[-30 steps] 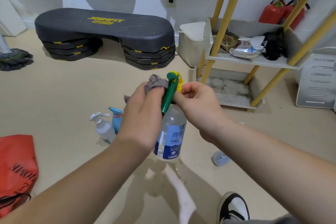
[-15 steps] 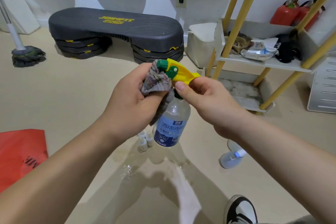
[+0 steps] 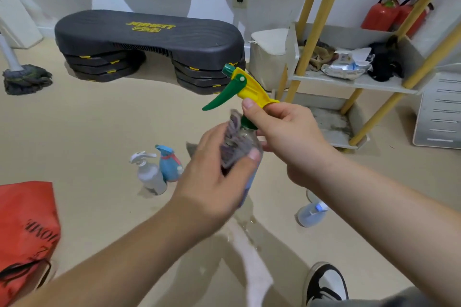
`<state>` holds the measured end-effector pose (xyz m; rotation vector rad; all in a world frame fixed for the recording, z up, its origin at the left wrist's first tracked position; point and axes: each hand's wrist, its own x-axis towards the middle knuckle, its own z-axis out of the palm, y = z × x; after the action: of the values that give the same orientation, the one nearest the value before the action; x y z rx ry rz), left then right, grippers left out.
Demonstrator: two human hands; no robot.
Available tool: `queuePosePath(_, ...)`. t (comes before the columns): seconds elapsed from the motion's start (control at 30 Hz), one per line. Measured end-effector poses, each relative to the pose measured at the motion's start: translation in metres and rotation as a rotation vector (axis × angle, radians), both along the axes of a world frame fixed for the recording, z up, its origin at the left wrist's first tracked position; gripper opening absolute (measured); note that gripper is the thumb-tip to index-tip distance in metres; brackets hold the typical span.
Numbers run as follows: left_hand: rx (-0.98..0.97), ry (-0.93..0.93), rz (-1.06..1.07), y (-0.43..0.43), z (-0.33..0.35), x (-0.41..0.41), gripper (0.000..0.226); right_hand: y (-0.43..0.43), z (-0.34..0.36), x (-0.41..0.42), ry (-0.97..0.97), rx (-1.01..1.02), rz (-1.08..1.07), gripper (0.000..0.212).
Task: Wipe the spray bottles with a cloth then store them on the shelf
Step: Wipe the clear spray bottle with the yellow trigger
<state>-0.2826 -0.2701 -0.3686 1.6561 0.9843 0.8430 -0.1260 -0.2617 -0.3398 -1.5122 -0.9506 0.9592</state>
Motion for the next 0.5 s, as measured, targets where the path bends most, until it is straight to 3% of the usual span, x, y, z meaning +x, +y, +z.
queuePosePath(0.1,0.202,0.172,-0.208,-0.006,-0.01,-0.002,0.064,-0.004,0.0,-0.001,-0.052,0.005,-0.011,0.045)
queuePosePath(0.3,0.517,0.198,0.064,0.015,-0.018,-0.006,0.052,-0.007,0.009,-0.001,-0.021,0.017,0.03,0.059)
queuePosePath(0.43,0.457,0.074,0.11,0.003,-0.009,0.0,0.05,-0.009,0.017,-0.004,0.05,0.069,0.062,0.05)
queuePosePath(0.5,0.417,0.014,0.096,-0.001,-0.009,0.001,0.035,-0.01,0.015,-0.008,0.048,0.083,0.07,0.046)
